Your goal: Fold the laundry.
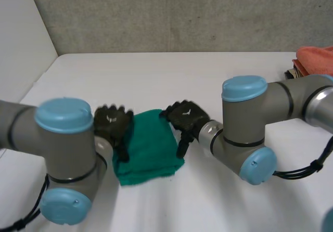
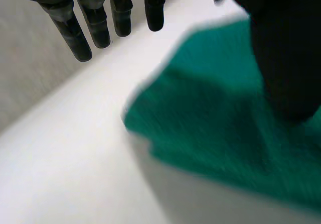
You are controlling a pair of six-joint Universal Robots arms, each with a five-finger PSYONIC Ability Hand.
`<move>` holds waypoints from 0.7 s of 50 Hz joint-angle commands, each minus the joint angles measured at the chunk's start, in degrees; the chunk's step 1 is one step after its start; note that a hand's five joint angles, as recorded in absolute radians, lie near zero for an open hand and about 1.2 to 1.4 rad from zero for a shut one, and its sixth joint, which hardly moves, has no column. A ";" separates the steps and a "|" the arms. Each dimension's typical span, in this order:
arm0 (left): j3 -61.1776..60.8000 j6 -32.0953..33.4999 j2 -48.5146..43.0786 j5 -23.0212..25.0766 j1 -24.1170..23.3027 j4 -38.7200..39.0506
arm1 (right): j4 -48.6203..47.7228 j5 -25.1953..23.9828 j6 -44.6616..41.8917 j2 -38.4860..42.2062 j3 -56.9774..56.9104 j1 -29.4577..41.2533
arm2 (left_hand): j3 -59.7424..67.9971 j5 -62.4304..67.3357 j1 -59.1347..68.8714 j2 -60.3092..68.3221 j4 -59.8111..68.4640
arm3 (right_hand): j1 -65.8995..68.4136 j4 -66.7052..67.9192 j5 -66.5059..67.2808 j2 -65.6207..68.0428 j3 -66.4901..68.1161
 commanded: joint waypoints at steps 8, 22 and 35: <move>7.38 -3.48 12.45 31.35 3.69 -1.92 | -20.61 4.84 -7.80 -10.60 20.54 7.62 | 2.30 1.83 3.54 2.65 2.90 | -3.12 -2.43 -2.71 -2.55 -2.34; 7.21 -13.52 16.15 44.85 7.21 -5.62 | -27.64 1.86 -8.24 -5.51 24.51 10.96 | 2.13 1.66 3.37 2.48 2.73 | -3.12 -2.43 -2.71 -2.55 -2.34; 6.86 -13.78 15.62 44.76 7.12 -5.53 | -29.57 1.68 -8.33 -0.15 19.49 10.96 | 2.30 1.83 3.54 2.65 2.90 | 3.35 4.04 3.75 3.91 4.12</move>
